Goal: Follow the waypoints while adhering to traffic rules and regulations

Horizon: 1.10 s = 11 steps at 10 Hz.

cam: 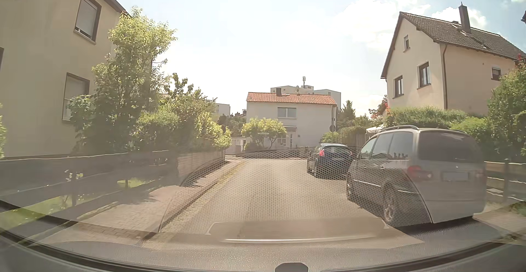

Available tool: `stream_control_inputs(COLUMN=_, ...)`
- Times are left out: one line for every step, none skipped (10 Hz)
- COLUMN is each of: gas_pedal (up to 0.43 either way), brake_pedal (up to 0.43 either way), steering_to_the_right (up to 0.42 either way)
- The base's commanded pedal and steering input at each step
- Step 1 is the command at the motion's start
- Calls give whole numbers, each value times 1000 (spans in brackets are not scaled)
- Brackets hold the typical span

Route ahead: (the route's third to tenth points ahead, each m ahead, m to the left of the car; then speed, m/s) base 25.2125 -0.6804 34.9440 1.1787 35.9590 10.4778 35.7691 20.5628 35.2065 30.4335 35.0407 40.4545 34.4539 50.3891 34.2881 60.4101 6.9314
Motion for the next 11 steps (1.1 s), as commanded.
stream_control_inputs(gas_pedal=169, brake_pedal=0, steering_to_the_right=-3)
stream_control_inputs(gas_pedal=169, brake_pedal=0, steering_to_the_right=-1)
stream_control_inputs(gas_pedal=169, brake_pedal=0, steering_to_the_right=-3)
stream_control_inputs(gas_pedal=169, brake_pedal=0, steering_to_the_right=-6)
stream_control_inputs(gas_pedal=169, brake_pedal=0, steering_to_the_right=-5)
stream_control_inputs(gas_pedal=169, brake_pedal=0, steering_to_the_right=-2)
stream_control_inputs(gas_pedal=150, brake_pedal=0, steering_to_the_right=-2)
stream_control_inputs(gas_pedal=110, brake_pedal=0, steering_to_the_right=-2)
stream_control_inputs(gas_pedal=0, brake_pedal=0, steering_to_the_right=-2)
stream_control_inputs(gas_pedal=0, brake_pedal=0, steering_to_the_right=-3)
stream_control_inputs(gas_pedal=0, brake_pedal=0, steering_to_the_right=-4)
